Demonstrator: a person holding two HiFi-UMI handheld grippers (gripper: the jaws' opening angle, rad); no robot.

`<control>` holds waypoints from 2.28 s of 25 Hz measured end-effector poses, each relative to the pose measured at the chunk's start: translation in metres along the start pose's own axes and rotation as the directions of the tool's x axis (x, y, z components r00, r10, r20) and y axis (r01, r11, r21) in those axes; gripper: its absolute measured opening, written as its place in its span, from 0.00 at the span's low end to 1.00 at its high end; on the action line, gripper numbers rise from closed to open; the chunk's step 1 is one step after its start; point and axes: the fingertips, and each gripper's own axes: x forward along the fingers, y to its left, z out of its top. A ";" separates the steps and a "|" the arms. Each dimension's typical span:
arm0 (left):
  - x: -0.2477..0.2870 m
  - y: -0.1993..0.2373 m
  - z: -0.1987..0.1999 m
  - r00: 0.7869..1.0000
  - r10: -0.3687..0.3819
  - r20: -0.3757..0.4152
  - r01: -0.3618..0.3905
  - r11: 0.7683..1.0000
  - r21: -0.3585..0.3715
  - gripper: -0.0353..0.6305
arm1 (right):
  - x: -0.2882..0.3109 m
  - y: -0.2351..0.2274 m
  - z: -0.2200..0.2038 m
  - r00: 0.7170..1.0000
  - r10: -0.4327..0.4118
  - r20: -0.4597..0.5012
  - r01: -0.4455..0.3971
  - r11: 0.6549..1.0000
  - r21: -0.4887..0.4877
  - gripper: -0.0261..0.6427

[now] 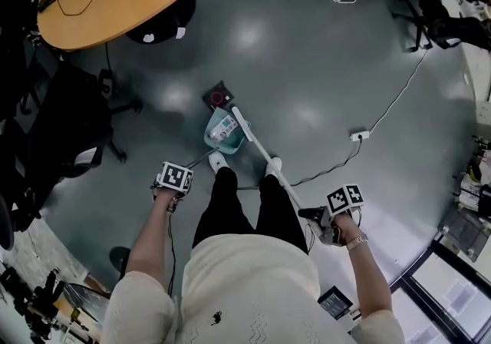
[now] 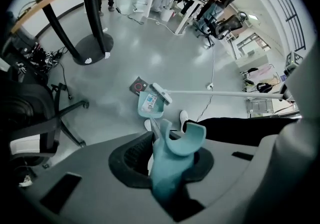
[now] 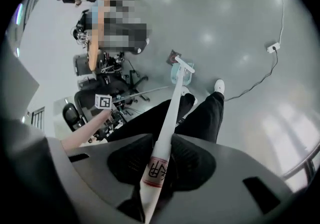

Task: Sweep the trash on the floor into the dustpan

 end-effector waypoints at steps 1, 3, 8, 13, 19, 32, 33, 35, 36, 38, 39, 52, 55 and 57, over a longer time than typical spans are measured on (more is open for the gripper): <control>-0.006 0.011 -0.007 1.000 -0.008 0.006 0.008 1.000 -0.008 0.19 | -0.003 0.003 0.004 1.000 0.007 0.022 -0.007 1.000 0.004 0.22; -0.017 0.033 -0.020 1.000 -0.006 0.009 0.006 1.000 -0.018 0.19 | -0.007 0.004 0.019 0.998 -0.013 0.059 0.013 1.000 -0.004 0.22; -0.032 0.084 -0.038 0.998 0.053 -0.026 -0.053 0.998 -0.017 0.19 | -0.002 0.002 0.077 0.980 -0.163 0.116 0.169 0.985 -0.036 0.22; -0.034 0.132 -0.032 0.987 0.147 -0.062 -0.144 0.988 0.045 0.19 | 0.011 0.002 0.141 0.935 -0.337 0.112 0.345 0.936 -0.064 0.22; -0.023 0.145 -0.010 0.987 0.127 -0.096 -0.122 0.991 0.051 0.19 | 0.041 0.011 0.174 0.765 -0.642 0.051 0.621 0.715 -0.321 0.22; -0.001 0.134 -0.007 0.994 0.073 -0.080 -0.073 0.997 0.008 0.19 | 0.133 0.057 0.104 0.606 -0.793 0.061 0.562 0.373 -0.739 0.22; -0.002 0.133 -0.007 0.995 0.073 -0.073 -0.073 0.997 0.004 0.19 | 0.135 0.058 0.097 0.601 -0.797 0.062 0.547 0.353 -0.759 0.22; -0.001 0.130 -0.008 0.995 0.074 -0.067 -0.074 0.997 0.002 0.19 | 0.137 0.059 0.083 0.604 -0.795 0.055 0.516 0.337 -0.787 0.22; 0.000 0.129 -0.009 0.995 0.076 -0.064 -0.076 0.997 0.000 0.19 | 0.138 0.062 0.078 0.611 -0.790 0.046 0.501 0.342 -0.795 0.22; 0.000 0.127 -0.008 0.995 0.080 -0.055 -0.080 0.997 -0.009 0.19 | 0.139 0.069 0.071 0.636 -0.771 0.021 0.475 0.371 -0.798 0.22; 0.000 0.126 -0.009 0.996 0.079 -0.049 -0.080 0.996 -0.024 0.19 | 0.137 0.073 0.069 0.650 -0.760 0.008 0.467 0.391 -0.793 0.22; -0.028 0.127 -0.031 0.990 0.084 0.114 -0.023 0.891 -0.454 0.19 | 0.065 0.150 0.084 0.937 -0.294 -0.191 0.197 0.892 -0.407 0.22; -0.034 0.132 -0.028 0.984 0.106 0.143 -0.018 0.858 -0.513 0.19 | 0.041 0.171 0.121 0.938 -0.311 -0.151 0.216 0.868 -0.448 0.22; -0.037 0.133 -0.015 0.979 0.118 0.166 -0.005 0.828 -0.561 0.19 | 0.023 0.185 0.163 0.934 -0.336 -0.120 0.241 0.843 -0.481 0.22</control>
